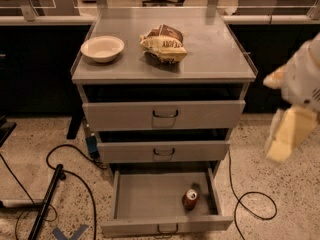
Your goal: Pick coke can from bottom drawer and place on counter
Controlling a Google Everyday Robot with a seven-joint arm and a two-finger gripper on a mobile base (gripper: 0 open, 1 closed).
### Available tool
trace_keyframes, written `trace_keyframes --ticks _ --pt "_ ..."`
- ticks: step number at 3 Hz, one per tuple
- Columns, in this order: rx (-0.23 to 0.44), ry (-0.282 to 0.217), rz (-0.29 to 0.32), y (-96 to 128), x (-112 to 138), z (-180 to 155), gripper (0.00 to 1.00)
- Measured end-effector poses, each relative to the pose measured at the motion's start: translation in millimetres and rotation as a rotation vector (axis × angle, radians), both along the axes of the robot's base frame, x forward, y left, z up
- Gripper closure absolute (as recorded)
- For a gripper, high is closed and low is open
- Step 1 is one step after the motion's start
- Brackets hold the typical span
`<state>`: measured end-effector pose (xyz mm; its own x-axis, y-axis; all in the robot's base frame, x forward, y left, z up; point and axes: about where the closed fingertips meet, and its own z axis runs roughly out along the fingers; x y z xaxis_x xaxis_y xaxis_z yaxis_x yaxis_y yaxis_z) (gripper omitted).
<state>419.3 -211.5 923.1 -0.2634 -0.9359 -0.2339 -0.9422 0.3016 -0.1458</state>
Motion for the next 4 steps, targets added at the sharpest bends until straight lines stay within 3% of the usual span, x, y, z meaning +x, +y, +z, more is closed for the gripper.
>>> trace_keyframes --ticks 1,2,3,4 --pt "0.078 0.085 -0.031 20 -19 -73 0.00" --pt "0.097 0.238 -0.041 43 -31 -175 0.00" --pt "0.095 0.280 -0.044 42 -42 -195 0.00" --pt "0.095 0.278 -0.044 42 -42 -194 0.00"
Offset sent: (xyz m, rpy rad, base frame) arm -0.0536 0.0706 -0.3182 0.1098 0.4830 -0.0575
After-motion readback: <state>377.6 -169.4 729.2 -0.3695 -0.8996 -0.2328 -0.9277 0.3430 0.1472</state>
